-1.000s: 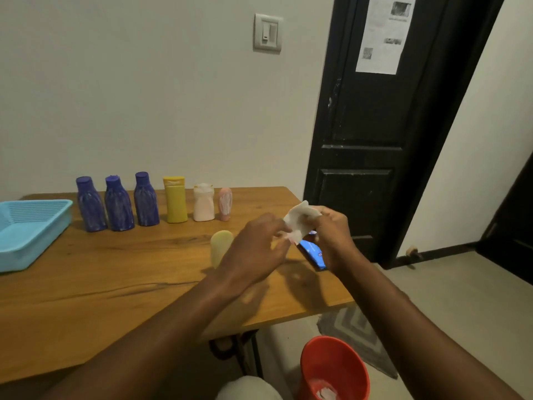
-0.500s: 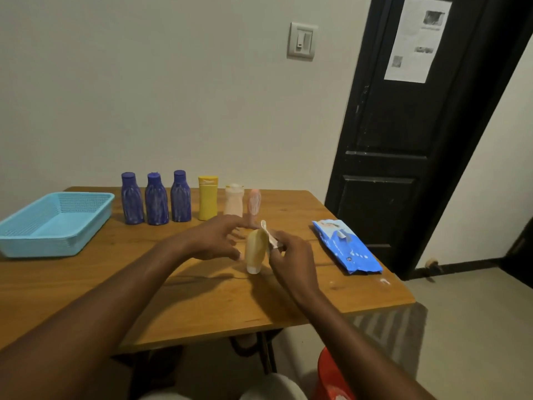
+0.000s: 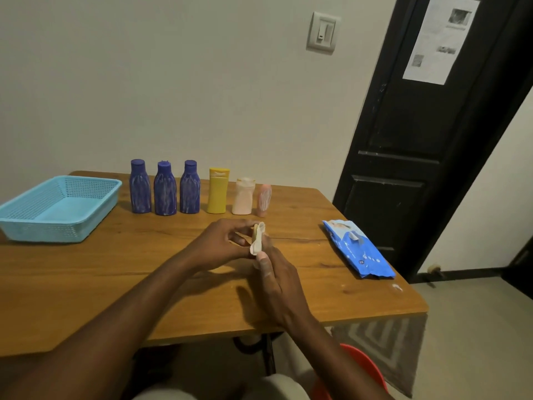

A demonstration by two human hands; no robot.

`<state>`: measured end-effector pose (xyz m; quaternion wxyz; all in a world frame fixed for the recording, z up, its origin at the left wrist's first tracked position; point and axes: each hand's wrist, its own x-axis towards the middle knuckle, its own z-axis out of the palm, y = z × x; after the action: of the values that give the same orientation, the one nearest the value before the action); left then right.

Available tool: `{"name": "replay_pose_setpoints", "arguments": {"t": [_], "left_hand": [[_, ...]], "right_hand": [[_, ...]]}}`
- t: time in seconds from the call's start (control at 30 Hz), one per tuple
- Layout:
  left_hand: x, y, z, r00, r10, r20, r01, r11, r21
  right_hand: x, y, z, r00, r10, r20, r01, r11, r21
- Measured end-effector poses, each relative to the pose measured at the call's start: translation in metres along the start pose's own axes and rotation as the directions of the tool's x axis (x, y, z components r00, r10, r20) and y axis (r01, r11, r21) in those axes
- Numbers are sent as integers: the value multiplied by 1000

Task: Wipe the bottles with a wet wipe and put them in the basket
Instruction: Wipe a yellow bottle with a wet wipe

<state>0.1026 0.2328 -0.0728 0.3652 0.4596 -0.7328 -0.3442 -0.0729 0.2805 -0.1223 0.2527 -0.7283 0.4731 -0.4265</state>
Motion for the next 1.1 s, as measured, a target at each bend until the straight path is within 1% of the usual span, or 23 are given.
{"name": "replay_pose_setpoints", "arguments": {"t": [0.07, 0.13, 0.33, 0.43, 0.6, 0.77, 0.83, 0.93, 1.1], "left_hand": [[-3, -7, 2, 999, -8, -44, 4, 997, -73], [-7, -14, 2, 996, -43, -75, 28, 982, -186], [-13, -40, 1, 993, -74, -93, 32, 919, -394], [-12, -45, -1, 993, -69, -99, 23, 913, -408], [-10, -47, 1, 990, -68, -122, 14, 916, -402], [-10, -50, -2, 990, -86, -111, 29, 899, -436], [-9, -50, -2, 989, -93, -114, 32, 892, -451], [-8, -50, 0, 988, -96, -119, 33, 891, -452], [-9, -48, 1, 987, -113, -110, 49, 884, -466]], "right_hand": [[-3, -3, 4, 999, 22, 28, -22, 1000, 7], [-7, -6, 8, 998, 35, 59, -33, 999, -39], [-1, -9, 13, 996, 19, 86, -2, 982, -191], [9, -10, 14, 998, -7, 60, 20, 977, -213], [31, -2, 19, 998, -67, -15, 64, 986, -156], [34, 8, 17, 982, -188, -36, 182, 975, -123], [34, 16, 9, 972, -227, -59, 217, 965, -149], [36, 24, 0, 975, -204, -85, 186, 967, -176], [51, 20, -1, 990, -99, -103, 87, 990, -113]]}}
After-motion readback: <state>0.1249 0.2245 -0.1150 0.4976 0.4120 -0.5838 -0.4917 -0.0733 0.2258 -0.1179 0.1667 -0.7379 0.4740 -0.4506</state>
